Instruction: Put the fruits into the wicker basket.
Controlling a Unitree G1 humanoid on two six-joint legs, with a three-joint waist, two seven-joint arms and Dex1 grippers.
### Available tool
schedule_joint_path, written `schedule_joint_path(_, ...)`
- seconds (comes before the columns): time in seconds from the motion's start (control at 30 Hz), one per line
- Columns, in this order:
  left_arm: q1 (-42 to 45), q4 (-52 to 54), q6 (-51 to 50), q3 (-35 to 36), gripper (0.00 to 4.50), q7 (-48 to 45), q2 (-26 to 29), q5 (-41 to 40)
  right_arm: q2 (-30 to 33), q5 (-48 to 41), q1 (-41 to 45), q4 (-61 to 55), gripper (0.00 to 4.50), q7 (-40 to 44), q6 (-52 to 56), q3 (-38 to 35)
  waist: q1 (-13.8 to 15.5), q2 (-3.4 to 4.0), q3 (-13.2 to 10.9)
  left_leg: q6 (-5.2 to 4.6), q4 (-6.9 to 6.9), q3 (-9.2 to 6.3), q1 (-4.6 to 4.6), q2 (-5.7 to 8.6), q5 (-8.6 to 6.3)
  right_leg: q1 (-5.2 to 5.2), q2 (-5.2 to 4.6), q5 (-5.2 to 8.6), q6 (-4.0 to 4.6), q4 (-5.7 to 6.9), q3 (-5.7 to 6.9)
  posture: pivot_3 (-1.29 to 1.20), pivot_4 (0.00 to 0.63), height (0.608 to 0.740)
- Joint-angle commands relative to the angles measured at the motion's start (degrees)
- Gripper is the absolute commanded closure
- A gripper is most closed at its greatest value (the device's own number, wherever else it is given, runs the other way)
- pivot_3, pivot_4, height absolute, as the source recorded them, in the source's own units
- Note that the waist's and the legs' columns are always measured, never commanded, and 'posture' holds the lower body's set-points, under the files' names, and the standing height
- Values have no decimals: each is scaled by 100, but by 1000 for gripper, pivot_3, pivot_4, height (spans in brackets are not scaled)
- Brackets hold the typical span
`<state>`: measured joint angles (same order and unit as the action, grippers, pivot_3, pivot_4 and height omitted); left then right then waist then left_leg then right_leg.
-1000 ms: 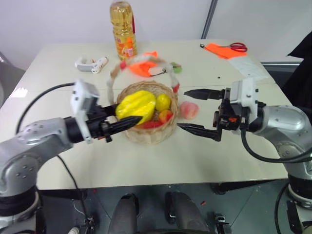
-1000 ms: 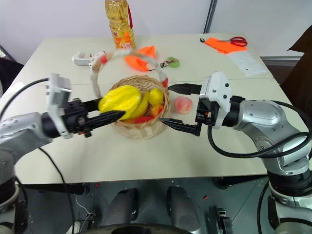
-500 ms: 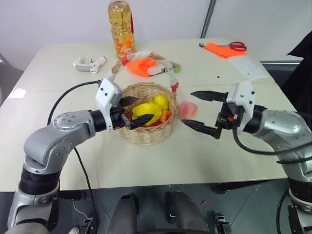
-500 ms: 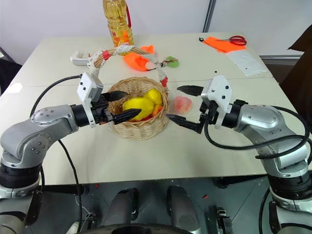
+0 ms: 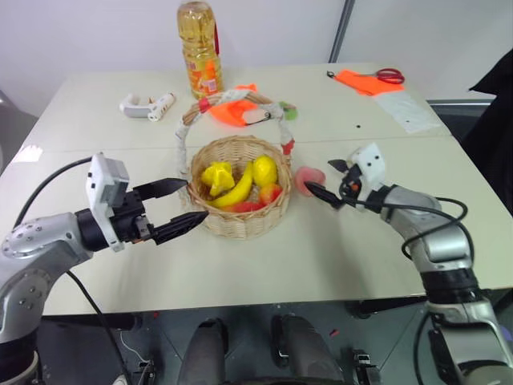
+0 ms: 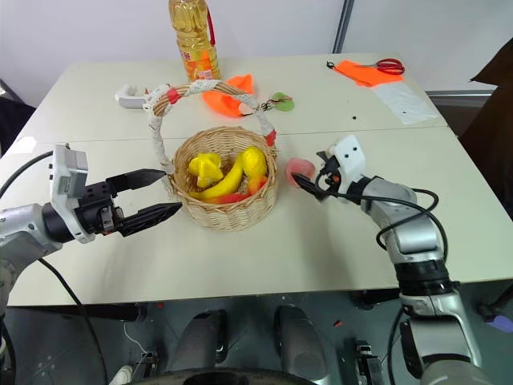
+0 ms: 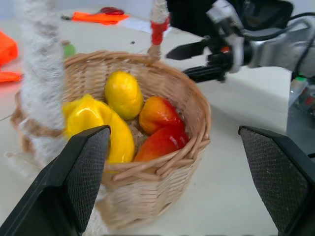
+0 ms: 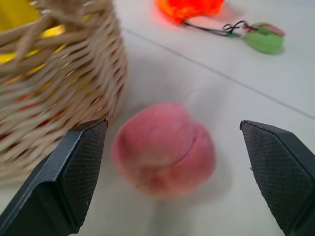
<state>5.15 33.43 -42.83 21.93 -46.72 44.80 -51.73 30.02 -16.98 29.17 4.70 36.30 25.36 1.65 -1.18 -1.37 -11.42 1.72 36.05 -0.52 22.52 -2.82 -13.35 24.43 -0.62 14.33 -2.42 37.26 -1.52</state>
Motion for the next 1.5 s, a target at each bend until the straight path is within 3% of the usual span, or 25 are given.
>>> schedule_joint_path(0.03, -46, 220, 252, 84, 51, -35, 23, -21, -154, 157, 249, 284, 0, -26, -107, 43, 6, 0, 0, 0, -4, -1, -1, 0, 0, 1, 1, 0, -1, 1, 0, 0, 150, 740)
schedule_joint_path(0.2, -83, 203, 348, 19, 51, -6, 28, 8, -317, 280, 401, 702, 0, -130, 31, 3, 13, 1, 0, -3, -8, -2, 0, -2, -2, 4, 3, 0, -3, 2, 1, 0, 150, 740)
schedule_joint_path(0.37, -119, 212, 423, -51, 0, -13, 6, 14, -264, 328, 306, 473, 1739, -143, -17, -60, 14, 1, 0, -3, -4, -1, 0, -1, -2, 3, 2, 0, -3, 2, 0, 0, 150, 740)
schedule_joint_path(0.4, -138, 213, 463, -87, 0, -20, -12, 48, -206, 317, 229, 265, 1894, -125, -9, -91, 12, 1, 0, -3, -4, -1, 0, -1, -2, 3, 2, 0, -3, 2, 0, 0, 150, 740)
schedule_joint_path(0.47, -164, 208, 524, -132, 0, -23, -26, 87, -143, 301, 137, 27, 1894, -104, 19, -133, 16, 1, 0, -3, -6, -1, 0, -1, -2, 3, 2, 0, -3, 2, 0, 0, 150, 740)
schedule_joint_path(0.6, -319, 91, 963, -156, 0, 1, -366, 305, 563, -153, -613, -1441, 1894, 534, -90, -670, 62, 6, -3, -5, -10, -1, 3, 0, -3, 4, -1, 4, -10, 0, 0, 0, 150, 740)
schedule_joint_path(0.8, -448, -165, 1438, -160, 0, -121, -695, 447, 1065, -1772, -1221, -3270, 1894, 1363, 722, -1082, -17, 3, -1, -13, -5, 3, -8, -6, -8, 1, 5, 15, -26, 2, -1, 0, 150, 740)
schedule_joint_path(0.93, -443, -216, 1548, -179, 0, -152, -813, 365, 663, -2053, -740, -3866, 1894, 790, 1274, -491, -28, 3, -1, -13, -5, 0, -15, -11, -8, 1, 11, 10, -16, 10, -1, 0, 150, 740)
schedule_joint_path(1.07, -543, -199, 1548, -161, 0, -161, -836, 290, -237, -1244, 149, -3481, 1894, -93, 1373, 565, -66, 1, 0, -13, 0, 1, -11, -10, -8, 2, 8, 9, -13, 8, -1, 0, 150, 740)
schedule_joint_path(1.2, -653, -131, 1562, -123, 0, -129, -831, 249, -768, -722, 643, -2828, 1894, -612, 1497, 969, -64, -1, 1, -13, -2, 0, 2, -7, -8, 6, 3, -1, 3, 2, 0, 0, 150, 740)
schedule_joint_path(1.33, -762, -61, 1593, -91, 0, -61, -848, 245, -774, -534, 670, -2830, 36, -632, 1469, 1044, -23, -1, 1, -16, -3, 2, 15, -2, -10, 11, -4, 2, -3, -9, 0, 0, 150, 740)
schedule_joint_path(1.4, -819, -37, 1626, -99, 0, -48, -864, 262, -681, -444, 590, -3008, 36, -563, 1289, 1005, 2, -1, 1, -17, -3, 2, 18, -3, -11, 15, -3, 2, -4, -7, 0, 0, 150, 740)
schedule_joint_path(1.5, -860, -26, 1671, -136, 0, -21, -905, 304, -370, -1035, 178, -3494, 36, 53, 1106, 501, 44, -2, 1, -18, -4, -1, 16, -4, -11, 15, -1, 2, -3, -6, 3, 0, 150, 740)
